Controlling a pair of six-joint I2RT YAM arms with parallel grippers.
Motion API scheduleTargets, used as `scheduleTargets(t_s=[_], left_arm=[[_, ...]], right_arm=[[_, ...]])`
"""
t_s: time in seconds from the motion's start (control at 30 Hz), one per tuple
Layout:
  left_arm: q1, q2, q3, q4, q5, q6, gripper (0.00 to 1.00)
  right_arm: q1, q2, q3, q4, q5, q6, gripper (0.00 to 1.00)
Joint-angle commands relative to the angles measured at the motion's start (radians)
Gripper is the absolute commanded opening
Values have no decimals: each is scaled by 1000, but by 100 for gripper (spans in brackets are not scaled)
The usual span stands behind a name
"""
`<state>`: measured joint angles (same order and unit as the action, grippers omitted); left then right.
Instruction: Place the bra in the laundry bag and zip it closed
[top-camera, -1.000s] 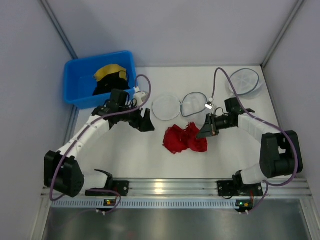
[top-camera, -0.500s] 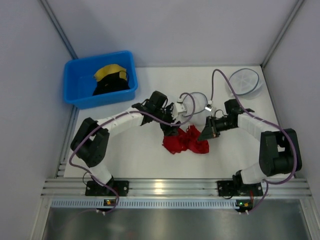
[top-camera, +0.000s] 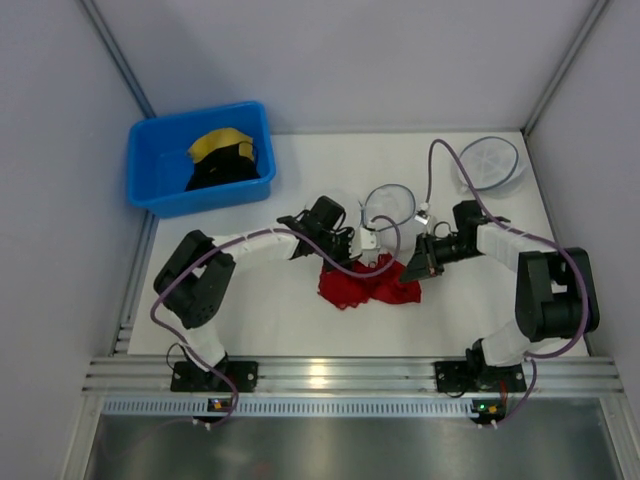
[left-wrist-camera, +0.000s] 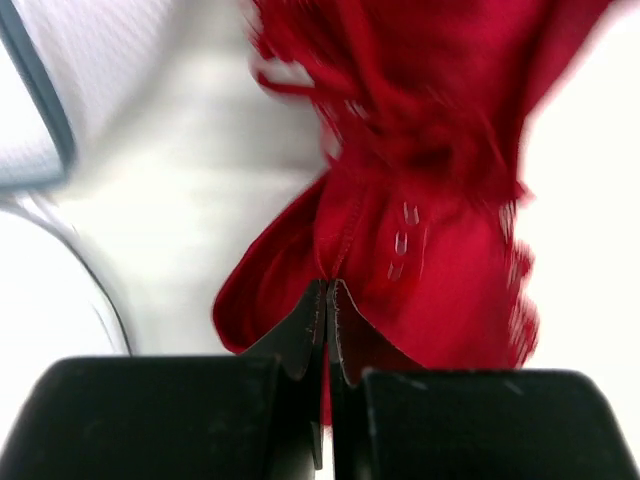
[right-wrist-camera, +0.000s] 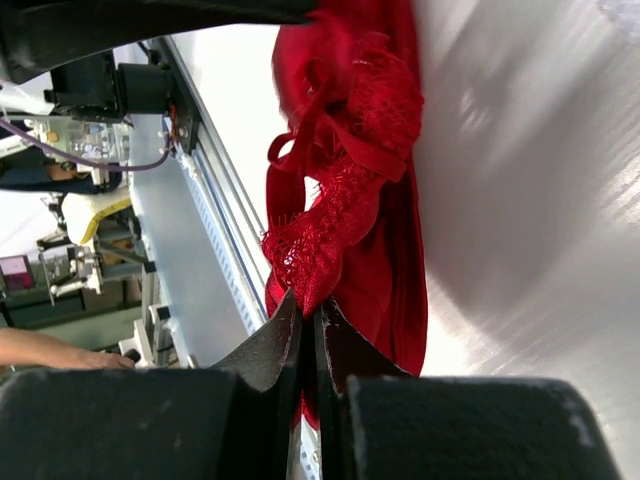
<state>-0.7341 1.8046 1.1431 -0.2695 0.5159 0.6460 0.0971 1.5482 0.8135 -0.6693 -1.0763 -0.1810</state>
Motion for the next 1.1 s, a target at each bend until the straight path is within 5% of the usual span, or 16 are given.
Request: scheduleTargets(t_s=[0.0,0.23,0.5,0.53,0.67,0.9,1.07], left_arm=[[18,-174,-87,-72,-16,-17,0],[25,-433,-273,-154,-135,-152,0],[25,-468,-307,-171,-185,-316,1],[25,-468,-299,-169,-188,-327,26],[33,-488,-296,-162,-182,-394,50],[68,-420,-312,-155,-122,-551,53],[226,-292,-325,-96,33,-813,50]], right_arm=[[-19,-2,29,17,12,3,0],[-19,4,-8,102,56,101,0],[-2,62,-31,157,52,135,0],[1,62,-30,160,52,133,0],[3,47,-20,155,56,123,0],[4,19,-69,227,153,175,0],[4,39,-85,235,234,236,0]])
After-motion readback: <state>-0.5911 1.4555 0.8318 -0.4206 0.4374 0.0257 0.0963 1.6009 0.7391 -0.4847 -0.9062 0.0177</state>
